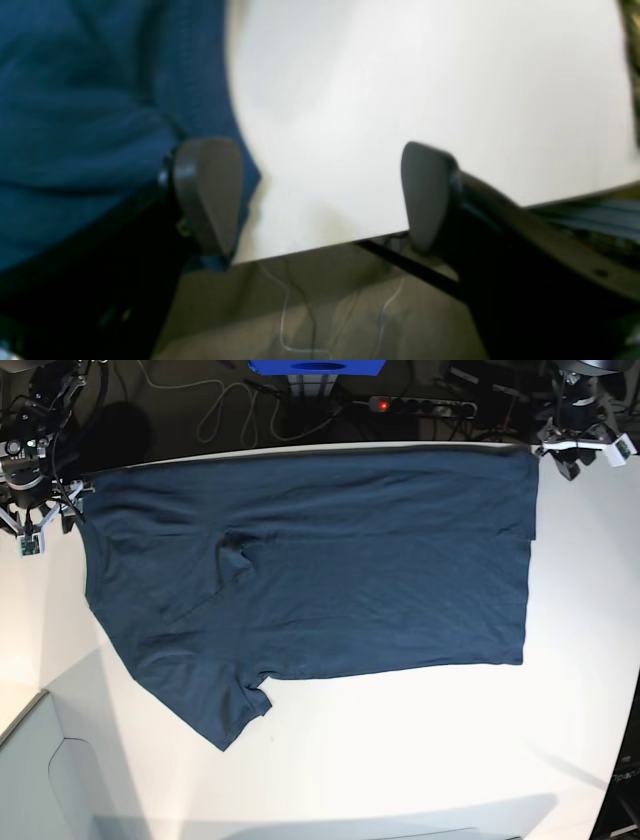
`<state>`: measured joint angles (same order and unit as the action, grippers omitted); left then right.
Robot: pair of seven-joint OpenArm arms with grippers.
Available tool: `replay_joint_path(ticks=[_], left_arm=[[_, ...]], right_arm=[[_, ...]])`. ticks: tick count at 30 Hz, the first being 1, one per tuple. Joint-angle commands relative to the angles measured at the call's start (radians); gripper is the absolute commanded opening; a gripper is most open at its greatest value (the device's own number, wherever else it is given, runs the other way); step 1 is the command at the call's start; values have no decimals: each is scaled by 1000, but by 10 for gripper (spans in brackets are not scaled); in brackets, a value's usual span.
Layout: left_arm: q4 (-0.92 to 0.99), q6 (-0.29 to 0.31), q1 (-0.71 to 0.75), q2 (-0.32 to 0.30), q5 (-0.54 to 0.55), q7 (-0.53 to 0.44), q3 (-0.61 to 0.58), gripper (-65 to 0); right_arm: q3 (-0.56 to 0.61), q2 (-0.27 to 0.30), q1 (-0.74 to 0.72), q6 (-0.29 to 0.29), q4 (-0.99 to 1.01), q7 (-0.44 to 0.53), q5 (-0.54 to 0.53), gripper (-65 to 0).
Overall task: Fold the T-shirt properly
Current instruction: 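Reach both grippers to the hem corners and grasp them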
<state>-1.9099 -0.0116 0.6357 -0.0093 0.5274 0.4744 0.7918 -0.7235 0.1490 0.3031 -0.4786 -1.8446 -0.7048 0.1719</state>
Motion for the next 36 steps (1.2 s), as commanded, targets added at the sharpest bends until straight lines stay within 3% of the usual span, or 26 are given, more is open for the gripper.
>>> replay_joint_path(ticks=[1,5,12,14,18,25,36], left_arm=[[-21,5,-3,-8,7,-21,4,-352],[-24,5,-50,-28,7,-21,1,-309],[2,5,-274,-120,-6,-18,-12,-307],[49,5,-353,-169,-16,-6,-62,-308],[201,5,-532,-229,-97,24,-173,-309],[616,6,-854,-231,-292,16,-305,-307],[1090,0,-1098,-294,-335,-276,-552,-309]], right_arm=[[-5,13,-3,-12,-31,20,-13,-166],[37,13,-22,-12,-50,14,-12,-166],[137,14,-29,-12,-48,12,-8,-166],[149,14,-29,-12,-48,12,-8,-166],[152,13,-29,-12,-48,12,-8,-166],[146,14,-23,-12,-48,12,-7,-166],[144,16,-22,-12,-48,10,-7,-166]])
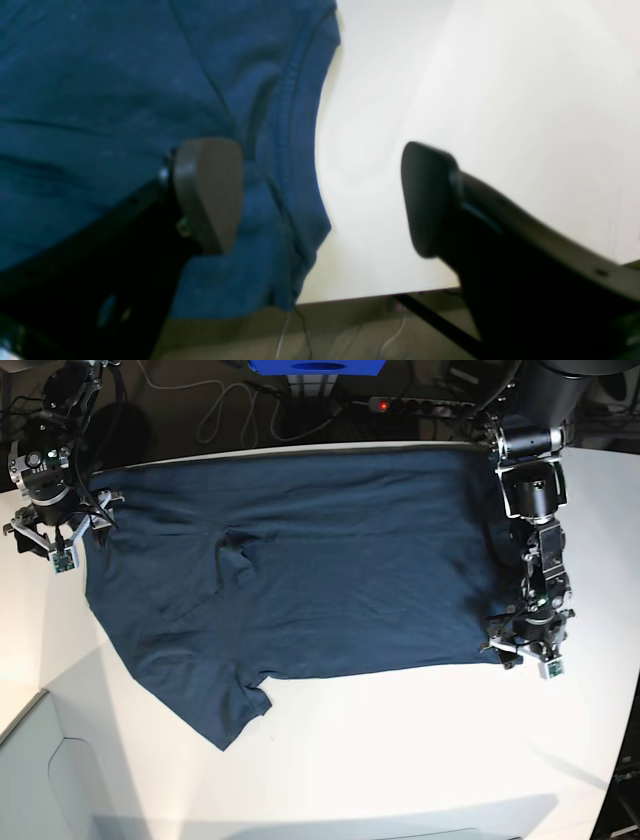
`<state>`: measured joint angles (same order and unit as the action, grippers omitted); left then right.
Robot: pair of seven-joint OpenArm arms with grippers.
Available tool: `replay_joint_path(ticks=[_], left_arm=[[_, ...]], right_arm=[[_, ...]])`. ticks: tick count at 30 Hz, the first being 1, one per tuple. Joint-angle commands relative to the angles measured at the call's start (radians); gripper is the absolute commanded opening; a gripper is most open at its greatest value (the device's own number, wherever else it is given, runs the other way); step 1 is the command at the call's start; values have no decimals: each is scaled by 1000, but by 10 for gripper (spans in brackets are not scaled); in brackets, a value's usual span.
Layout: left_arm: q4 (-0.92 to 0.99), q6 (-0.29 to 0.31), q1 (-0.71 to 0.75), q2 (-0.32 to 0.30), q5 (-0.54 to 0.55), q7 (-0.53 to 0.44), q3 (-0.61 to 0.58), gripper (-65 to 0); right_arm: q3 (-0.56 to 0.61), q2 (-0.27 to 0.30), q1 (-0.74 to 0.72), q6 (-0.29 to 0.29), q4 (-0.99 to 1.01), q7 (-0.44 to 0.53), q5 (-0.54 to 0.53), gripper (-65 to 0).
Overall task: Fold the T-shirt properly
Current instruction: 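Reach both grippers to the hem corners and grasp them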
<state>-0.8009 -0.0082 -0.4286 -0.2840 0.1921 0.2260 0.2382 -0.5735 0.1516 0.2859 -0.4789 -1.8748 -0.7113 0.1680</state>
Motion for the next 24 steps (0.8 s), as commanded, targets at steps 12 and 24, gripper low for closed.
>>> replay_joint_path(ticks=[12,24], left_arm=[[142,1,-91,-19,-4,-121,-1,-311],[151,0,-77,-11,-4,-141,-1,-650]], right_arm=[[-1,13,-26,-10,-18,17,-3,-166],[5,12,-192,-8,13,17,-3,-164]])
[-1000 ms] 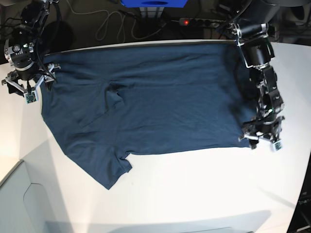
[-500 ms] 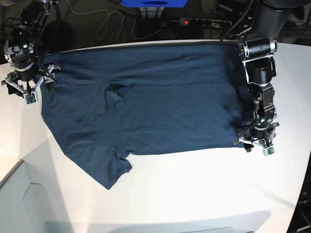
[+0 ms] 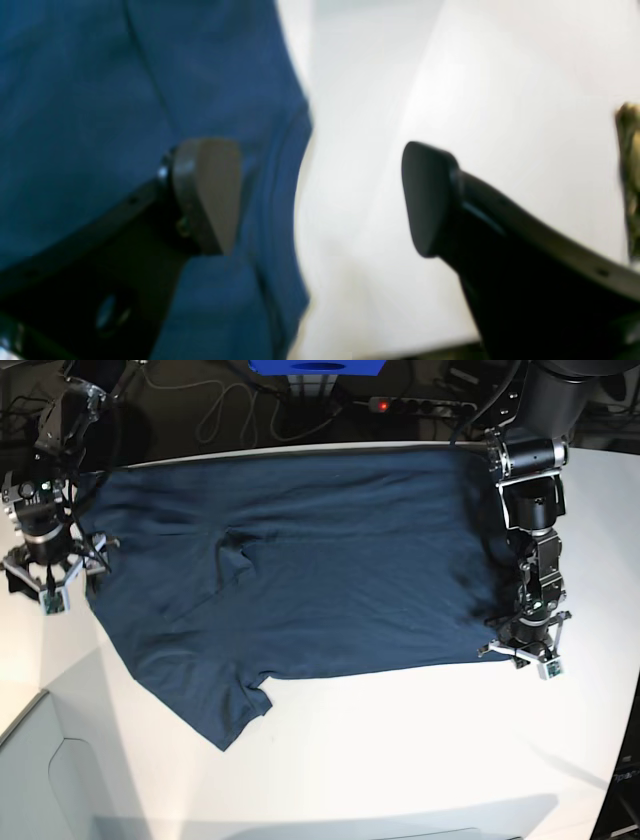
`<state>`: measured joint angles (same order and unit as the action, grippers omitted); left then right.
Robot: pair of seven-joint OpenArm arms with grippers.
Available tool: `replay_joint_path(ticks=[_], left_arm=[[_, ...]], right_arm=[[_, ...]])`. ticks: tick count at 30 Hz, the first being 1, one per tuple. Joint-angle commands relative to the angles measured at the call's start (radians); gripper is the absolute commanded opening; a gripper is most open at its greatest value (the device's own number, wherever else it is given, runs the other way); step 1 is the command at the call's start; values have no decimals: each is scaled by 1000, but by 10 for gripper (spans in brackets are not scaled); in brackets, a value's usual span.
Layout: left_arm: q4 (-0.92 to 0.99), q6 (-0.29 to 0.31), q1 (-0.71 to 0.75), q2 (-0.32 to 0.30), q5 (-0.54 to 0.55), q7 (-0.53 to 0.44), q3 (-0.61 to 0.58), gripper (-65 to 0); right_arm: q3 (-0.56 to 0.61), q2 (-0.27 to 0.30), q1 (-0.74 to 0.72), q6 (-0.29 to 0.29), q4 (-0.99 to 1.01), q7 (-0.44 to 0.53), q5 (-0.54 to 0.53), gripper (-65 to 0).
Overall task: Fold the T-shirt properly
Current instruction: 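Reach both grippers to the hem corners and grasp them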
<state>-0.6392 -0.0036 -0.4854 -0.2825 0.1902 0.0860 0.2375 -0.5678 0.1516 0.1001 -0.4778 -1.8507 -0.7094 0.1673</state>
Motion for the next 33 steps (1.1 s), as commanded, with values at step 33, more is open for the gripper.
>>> replay_joint_path(ticks=[33], left_arm=[[-21,-11,35,-13,-2,1,0,-650]], right_arm=[[435,116,-790,107,1405,618,-1,-168]])
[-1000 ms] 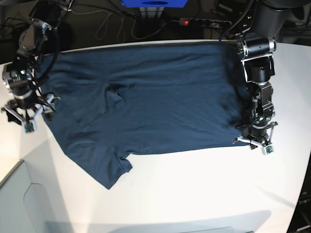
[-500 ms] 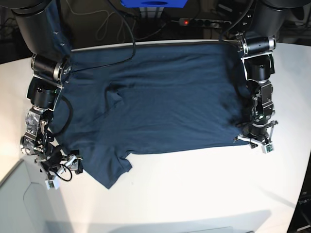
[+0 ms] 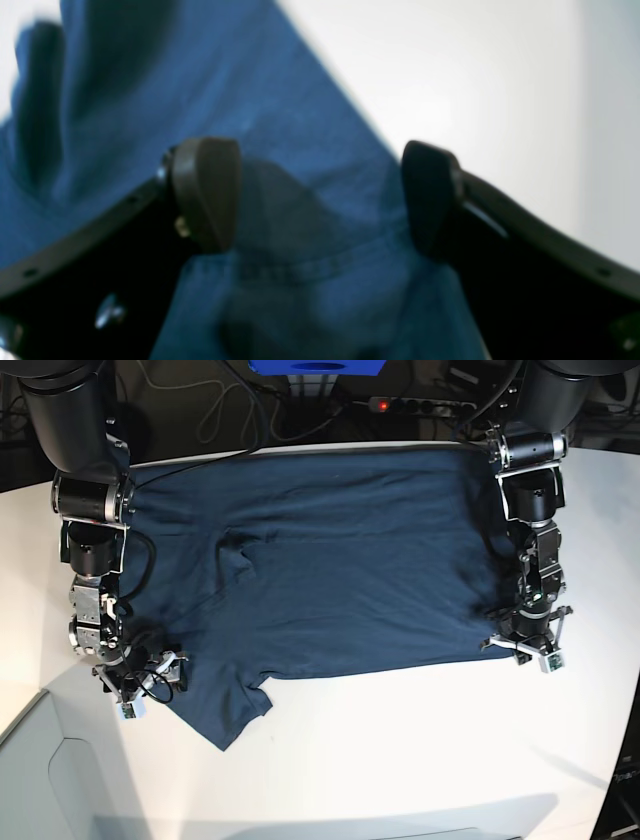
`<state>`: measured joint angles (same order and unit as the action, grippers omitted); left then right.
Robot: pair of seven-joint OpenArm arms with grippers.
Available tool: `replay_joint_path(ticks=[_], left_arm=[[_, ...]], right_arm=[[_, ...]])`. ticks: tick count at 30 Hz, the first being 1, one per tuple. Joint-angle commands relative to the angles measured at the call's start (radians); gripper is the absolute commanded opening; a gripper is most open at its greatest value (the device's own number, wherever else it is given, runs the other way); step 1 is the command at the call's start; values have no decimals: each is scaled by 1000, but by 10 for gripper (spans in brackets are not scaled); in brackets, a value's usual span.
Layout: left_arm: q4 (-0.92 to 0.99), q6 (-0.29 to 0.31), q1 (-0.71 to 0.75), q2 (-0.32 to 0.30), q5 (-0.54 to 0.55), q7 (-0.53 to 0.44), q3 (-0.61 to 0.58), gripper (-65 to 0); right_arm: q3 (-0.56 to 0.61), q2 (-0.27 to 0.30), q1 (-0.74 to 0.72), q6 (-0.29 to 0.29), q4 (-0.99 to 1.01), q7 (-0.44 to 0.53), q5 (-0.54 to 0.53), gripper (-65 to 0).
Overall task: Fold the T-shirt properly
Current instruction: 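Reach both grippers to the hem corners and grasp them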
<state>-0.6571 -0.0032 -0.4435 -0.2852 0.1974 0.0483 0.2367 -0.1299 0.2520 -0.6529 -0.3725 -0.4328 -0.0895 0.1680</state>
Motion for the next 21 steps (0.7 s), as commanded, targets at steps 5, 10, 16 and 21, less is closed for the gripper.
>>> replay_joint_path(ticks=[5,10,16,21], left_arm=[[-2,-11,-7,-10,-9,38,0,-650],[0,-11,-5,-10,-9,38,0,-650],[1,-11,-5,-10,-9,38,0,-650],[-3,-10,15,-10,-9,38,0,-650]], right_arm=[[-4,17,-12,2,-19,-2,-2,-168],[-1,17,-9,2,-14,-2,-2,-177],[-1,14,0,2,-13,-6,-2,-460],[0,14,9,2,-21,-5,-2,-650]])
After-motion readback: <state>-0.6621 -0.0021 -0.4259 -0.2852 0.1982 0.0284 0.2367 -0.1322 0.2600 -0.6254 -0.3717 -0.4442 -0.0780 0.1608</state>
